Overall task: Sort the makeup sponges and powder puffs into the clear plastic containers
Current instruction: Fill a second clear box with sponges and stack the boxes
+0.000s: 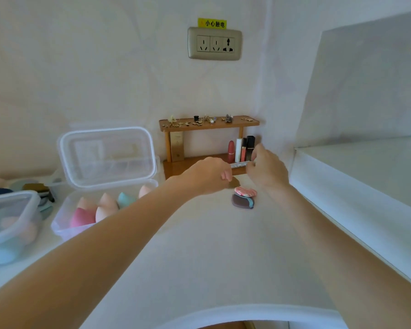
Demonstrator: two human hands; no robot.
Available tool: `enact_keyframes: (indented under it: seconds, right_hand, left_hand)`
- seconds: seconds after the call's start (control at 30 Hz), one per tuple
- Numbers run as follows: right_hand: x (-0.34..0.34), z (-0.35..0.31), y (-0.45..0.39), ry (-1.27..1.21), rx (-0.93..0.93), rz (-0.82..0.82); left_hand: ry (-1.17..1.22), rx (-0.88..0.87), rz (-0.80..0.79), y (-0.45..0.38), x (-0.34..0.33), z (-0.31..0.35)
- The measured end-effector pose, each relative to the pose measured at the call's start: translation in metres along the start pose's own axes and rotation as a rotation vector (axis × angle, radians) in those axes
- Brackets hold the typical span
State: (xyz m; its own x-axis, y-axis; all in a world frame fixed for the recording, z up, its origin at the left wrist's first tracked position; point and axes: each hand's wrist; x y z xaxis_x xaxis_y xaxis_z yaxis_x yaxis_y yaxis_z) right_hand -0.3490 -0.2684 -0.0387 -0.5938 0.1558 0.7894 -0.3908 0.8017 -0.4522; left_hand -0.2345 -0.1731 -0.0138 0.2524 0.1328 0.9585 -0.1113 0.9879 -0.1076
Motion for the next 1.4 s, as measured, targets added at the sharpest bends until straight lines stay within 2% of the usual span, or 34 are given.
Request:
enact_keyframes:
  seconds: [0.1, 0.4, 0.57, 0.6, 0.73, 0.9, 0.97, 1.03, 1.13, 1.2, 1.4]
  right_hand:
    - [-0.003, -0.012, -0.012, -0.055, -0.091, -0.124]
    - [-0.044, -0.006, -0.023, 0.377, -0.108, -0.203]
    - [-0.047, 0.017, -0.031, 0.377, -0.220, -0.372]
    - [-0.047, 0.020, -0.031, 0.352, -0.233, -0.370]
    - [-0.044, 0.005, -0.032, 0.149, -0.167, -0.175]
    - [-0.011, -0.063, -0.022, -0.229, -0.038, -0.133]
    - [0.001, -0.093, -0.012, -0.442, -0.034, -0.277]
    - [0.010, -0.118, 0.003, -0.642, -0.035, -0.560]
    - [0.006, -0.148, 0.021, -0.663, 0.121, -0.851]
    - [-0.002, -0.162, 0.027, -0.586, 0.202, -0.896]
    - [-0.020, -0.195, 0.040, -0.182, 0.343, -0.893]
  left_hand:
    - [-0.013, 0.027, 0.036, 0.011, 0.008, -0.014]
    - [-0.029, 0.099, 0.064, 0.029, 0.017, -0.044]
    - [-0.014, 0.101, 0.063, 0.030, 0.018, -0.053]
    - [-0.009, 0.098, 0.057, 0.030, 0.018, -0.054]
    - [0.022, 0.087, 0.079, 0.032, 0.019, -0.056]
    - [0.069, 0.109, 0.158, 0.047, 0.032, -0.062]
    - [0.072, 0.122, 0.180, 0.061, 0.043, -0.073]
    - [0.043, 0.143, 0.170, 0.077, 0.054, -0.087]
    - [-0.020, 0.208, 0.108, 0.105, 0.068, -0.111]
    - [-0.012, 0.241, 0.059, 0.121, 0.071, -0.124]
    - [-0.048, 0.304, -0.134, 0.142, 0.062, -0.143]
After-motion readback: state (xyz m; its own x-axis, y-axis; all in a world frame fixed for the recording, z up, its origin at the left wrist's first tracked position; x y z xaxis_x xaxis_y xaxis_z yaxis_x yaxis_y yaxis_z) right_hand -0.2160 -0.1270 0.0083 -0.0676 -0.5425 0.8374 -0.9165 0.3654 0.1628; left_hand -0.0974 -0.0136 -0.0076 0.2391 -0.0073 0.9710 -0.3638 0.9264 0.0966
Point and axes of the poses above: each hand's wrist, its own y-axis away from the middle knuckle, its own x-axis out of the back of the hand, z = x × y, and after that the axes turned 4 degrees about x, right-handed
